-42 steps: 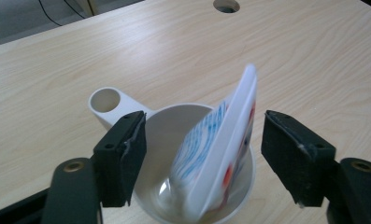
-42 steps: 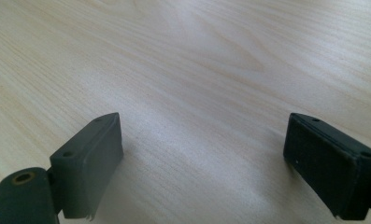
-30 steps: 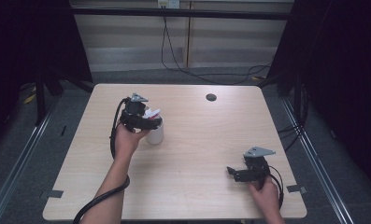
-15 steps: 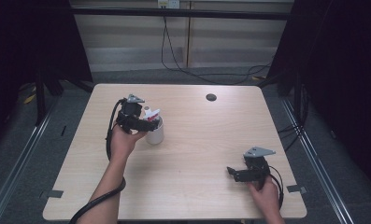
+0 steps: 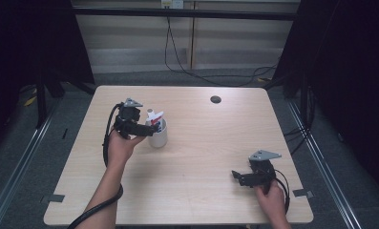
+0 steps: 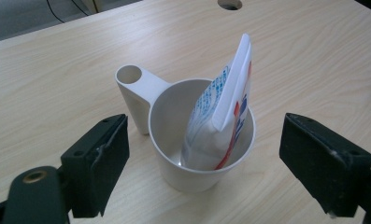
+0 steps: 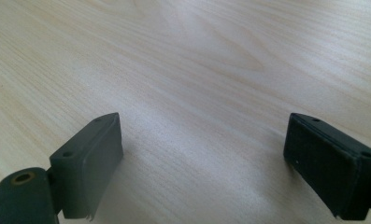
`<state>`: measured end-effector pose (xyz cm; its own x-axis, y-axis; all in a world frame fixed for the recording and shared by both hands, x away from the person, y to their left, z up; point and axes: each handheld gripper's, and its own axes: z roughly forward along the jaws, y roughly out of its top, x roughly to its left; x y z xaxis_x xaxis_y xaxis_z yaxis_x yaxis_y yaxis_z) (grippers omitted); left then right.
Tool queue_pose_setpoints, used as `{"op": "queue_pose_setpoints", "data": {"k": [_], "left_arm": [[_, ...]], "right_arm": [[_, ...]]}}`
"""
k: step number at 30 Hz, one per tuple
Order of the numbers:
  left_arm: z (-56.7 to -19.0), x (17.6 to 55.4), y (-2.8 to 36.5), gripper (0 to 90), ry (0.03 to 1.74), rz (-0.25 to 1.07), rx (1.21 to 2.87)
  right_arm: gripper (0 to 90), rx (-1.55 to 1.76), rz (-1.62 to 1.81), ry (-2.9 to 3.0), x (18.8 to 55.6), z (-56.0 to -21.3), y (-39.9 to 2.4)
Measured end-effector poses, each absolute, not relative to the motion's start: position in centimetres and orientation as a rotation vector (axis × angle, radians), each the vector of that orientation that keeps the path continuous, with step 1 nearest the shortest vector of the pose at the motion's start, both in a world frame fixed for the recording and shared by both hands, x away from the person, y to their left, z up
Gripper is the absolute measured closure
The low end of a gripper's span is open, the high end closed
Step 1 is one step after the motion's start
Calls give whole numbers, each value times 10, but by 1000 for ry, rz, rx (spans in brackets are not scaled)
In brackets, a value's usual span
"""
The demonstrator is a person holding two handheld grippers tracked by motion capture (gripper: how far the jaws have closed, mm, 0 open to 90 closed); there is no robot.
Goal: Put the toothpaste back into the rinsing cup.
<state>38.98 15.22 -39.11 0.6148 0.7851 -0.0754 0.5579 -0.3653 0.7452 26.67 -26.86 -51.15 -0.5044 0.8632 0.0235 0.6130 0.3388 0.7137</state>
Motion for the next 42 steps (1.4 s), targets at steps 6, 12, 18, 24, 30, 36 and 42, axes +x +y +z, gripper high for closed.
{"op": "queue_pose_setpoints", "data": {"k": [6, 12, 18, 24, 30, 36, 42], "left_arm": [[-391, 384, 154, 162, 1034, 378, 2073], [-391, 381, 159, 162, 1030, 375, 2072], [-393, 378, 161, 162, 1029, 365, 2078], [-397, 375, 165, 162, 1034, 356, 2079], [-401, 371, 170, 162, 1038, 348, 2073], [-405, 367, 175, 163, 1044, 348, 2072], [-408, 364, 178, 163, 1046, 338, 2071]], "right_arm": [[113, 1306, 962, 2249, 267, -511, -269], [113, 1306, 964, 2249, 267, -512, -269], [113, 1308, 962, 2249, 267, -511, -269], [113, 1308, 962, 2249, 267, -511, -269], [113, 1308, 962, 2249, 267, -511, -269], [113, 1306, 962, 2249, 267, -511, -269], [113, 1306, 962, 2249, 267, -511, -269]]}}
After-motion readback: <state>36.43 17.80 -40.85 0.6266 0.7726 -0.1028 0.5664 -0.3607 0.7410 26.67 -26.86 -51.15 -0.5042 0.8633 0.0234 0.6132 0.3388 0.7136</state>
